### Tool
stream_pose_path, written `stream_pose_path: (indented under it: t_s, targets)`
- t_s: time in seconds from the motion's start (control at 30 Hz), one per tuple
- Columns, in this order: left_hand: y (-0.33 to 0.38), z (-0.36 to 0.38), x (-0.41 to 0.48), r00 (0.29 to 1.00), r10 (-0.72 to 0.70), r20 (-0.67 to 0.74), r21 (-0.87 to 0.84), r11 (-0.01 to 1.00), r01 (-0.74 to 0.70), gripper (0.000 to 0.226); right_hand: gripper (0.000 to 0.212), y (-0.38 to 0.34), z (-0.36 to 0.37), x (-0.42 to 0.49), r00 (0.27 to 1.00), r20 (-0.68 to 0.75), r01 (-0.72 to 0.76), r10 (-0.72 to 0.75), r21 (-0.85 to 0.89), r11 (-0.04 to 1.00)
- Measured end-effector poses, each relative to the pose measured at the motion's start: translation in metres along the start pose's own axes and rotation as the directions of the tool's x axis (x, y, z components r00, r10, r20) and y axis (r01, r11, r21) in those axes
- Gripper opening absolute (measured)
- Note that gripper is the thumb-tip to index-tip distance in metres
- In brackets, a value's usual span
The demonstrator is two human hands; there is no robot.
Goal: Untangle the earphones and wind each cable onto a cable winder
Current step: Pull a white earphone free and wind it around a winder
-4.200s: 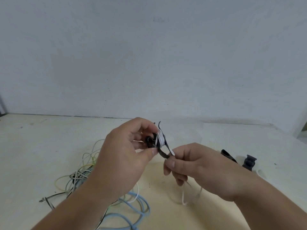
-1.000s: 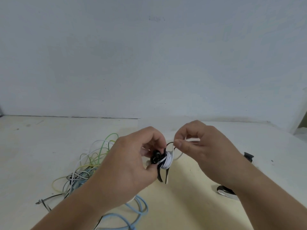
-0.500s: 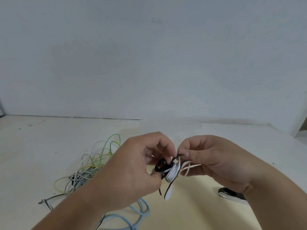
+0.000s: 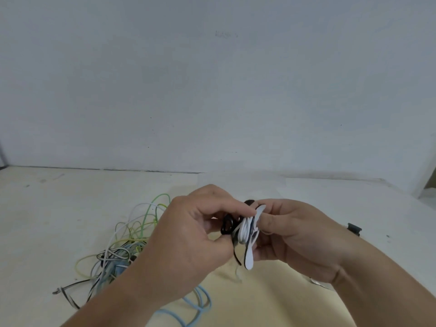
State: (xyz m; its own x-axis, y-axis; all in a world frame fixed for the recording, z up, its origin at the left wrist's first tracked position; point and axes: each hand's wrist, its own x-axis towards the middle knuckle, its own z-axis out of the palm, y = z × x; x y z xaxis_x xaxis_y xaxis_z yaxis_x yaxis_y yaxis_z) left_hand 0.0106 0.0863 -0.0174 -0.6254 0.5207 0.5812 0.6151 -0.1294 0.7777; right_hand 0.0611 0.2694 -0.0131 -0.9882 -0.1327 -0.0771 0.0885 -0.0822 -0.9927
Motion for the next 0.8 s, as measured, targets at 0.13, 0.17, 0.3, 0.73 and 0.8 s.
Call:
stream_pose_path:
  t_s: [0.13, 0.17, 0.3, 0.73, 0.8]
  targets:
    - [0.003, 0.0, 0.001, 0.997, -0.019, -0.073, -0.043, 0.999, 0.016, 0.044, 0.02, -0.001, -0.002, 0.001, 1.0, -0.013, 0.014, -0.012, 0.168, 0.986]
    - [0.004, -0.001, 0.002, 0.996, -0.031, -0.084, -0.059, 0.998, 0.026, 0.042, 0.02, -0.001, -0.003, 0.001, 1.0, -0.004, 0.012, -0.012, 0.193, 0.981]
    - [0.005, -0.01, 0.005, 0.99, -0.034, -0.135, -0.132, 0.991, 0.016, 0.04, 0.023, -0.002, -0.004, 0.001, 0.999, -0.032, -0.028, 0.036, 0.217, 0.976]
    - [0.004, -0.025, 0.007, 0.901, -0.152, -0.407, -0.122, 0.986, 0.111, 0.047, 0.019, -0.005, -0.01, -0.001, 0.884, -0.467, -0.212, 0.025, -0.351, 0.912]
    - [0.006, -0.025, 0.007, 0.884, -0.176, -0.434, -0.133, 0.983, 0.13, 0.047, 0.022, -0.004, -0.007, -0.003, 0.876, -0.481, -0.23, -0.024, -0.462, 0.857]
